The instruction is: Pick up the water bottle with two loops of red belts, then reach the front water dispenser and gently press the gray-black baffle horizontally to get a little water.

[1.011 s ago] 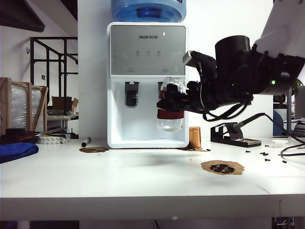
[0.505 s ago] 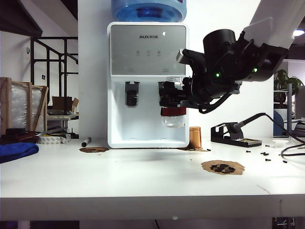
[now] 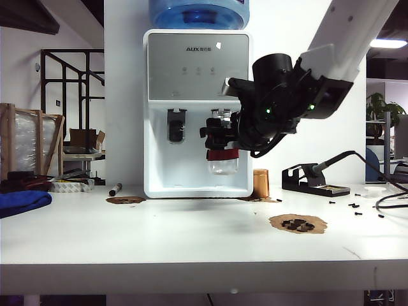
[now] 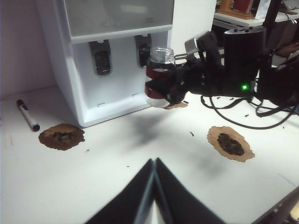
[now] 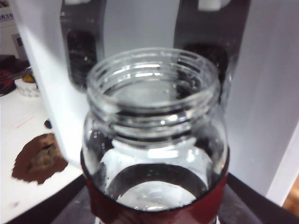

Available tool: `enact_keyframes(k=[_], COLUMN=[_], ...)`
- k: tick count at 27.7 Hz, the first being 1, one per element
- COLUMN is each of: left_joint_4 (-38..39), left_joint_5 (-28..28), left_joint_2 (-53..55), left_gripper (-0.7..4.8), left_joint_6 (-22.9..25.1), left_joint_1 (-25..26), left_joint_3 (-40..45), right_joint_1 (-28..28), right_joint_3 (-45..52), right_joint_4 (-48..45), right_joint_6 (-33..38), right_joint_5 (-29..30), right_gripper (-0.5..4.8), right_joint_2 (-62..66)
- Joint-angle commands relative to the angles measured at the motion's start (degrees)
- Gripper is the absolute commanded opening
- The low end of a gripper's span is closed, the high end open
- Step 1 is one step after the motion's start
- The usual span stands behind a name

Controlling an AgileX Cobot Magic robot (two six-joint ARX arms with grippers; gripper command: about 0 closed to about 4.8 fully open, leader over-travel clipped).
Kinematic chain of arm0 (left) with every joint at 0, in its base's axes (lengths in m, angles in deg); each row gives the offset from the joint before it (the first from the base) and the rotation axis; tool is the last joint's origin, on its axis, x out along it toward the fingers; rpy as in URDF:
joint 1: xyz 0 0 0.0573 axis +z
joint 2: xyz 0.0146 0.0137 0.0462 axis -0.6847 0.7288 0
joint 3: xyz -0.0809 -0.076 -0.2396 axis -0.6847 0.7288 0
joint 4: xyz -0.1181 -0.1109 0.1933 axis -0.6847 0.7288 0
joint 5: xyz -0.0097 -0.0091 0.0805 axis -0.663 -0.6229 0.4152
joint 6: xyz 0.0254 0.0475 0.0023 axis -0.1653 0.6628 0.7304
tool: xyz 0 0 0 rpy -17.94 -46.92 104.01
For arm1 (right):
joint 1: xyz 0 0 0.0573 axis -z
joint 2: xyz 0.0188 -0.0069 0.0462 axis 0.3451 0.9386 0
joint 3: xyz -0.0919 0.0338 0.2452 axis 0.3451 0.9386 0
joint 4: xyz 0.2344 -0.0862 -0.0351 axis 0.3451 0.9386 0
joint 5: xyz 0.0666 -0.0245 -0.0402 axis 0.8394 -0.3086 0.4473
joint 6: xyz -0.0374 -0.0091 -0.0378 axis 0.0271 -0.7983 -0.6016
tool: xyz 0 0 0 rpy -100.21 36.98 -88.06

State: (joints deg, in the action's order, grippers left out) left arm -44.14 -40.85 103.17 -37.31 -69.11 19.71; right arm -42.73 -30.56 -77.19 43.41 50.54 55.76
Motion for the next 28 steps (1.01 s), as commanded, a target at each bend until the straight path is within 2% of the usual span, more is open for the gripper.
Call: enact_keyframes(k=[1, 11, 19, 28], left_joint_4=[-0.94, -1.62, -3.82, -4.74], left_joint_5=[-2.91, -4.04, -3.89, -3.65], left_joint_2=[-0.02, 0.70, 1.62, 2.93], left_gripper=[-0.05, -0.05, -0.04, -0.05], left_joint_6=[-4.66, -5.05, -5.03, -2.25], left_joint_1=[-0.04, -0.07, -0.04, -0.04], left_joint_3=[-0.33, -0.28, -0.28, -0.26], right_joint_1=[-0.07, -0.07, 0.55, 0.83], right_joint_3=[-2.27, -5.51, -6.99, -11.34], right_joint_4=[-0.81, 0.94, 0.92, 1.97], right_joint_6=[-0.72, -2.99, -5.86, -5.88], right_joint_5=[0.15, -0.02, -3.04, -5.62], right_gripper=[-0.02, -0.02, -0.02, -0.02], right_joint_2=[1.29, 4.09, 4.98, 7.54])
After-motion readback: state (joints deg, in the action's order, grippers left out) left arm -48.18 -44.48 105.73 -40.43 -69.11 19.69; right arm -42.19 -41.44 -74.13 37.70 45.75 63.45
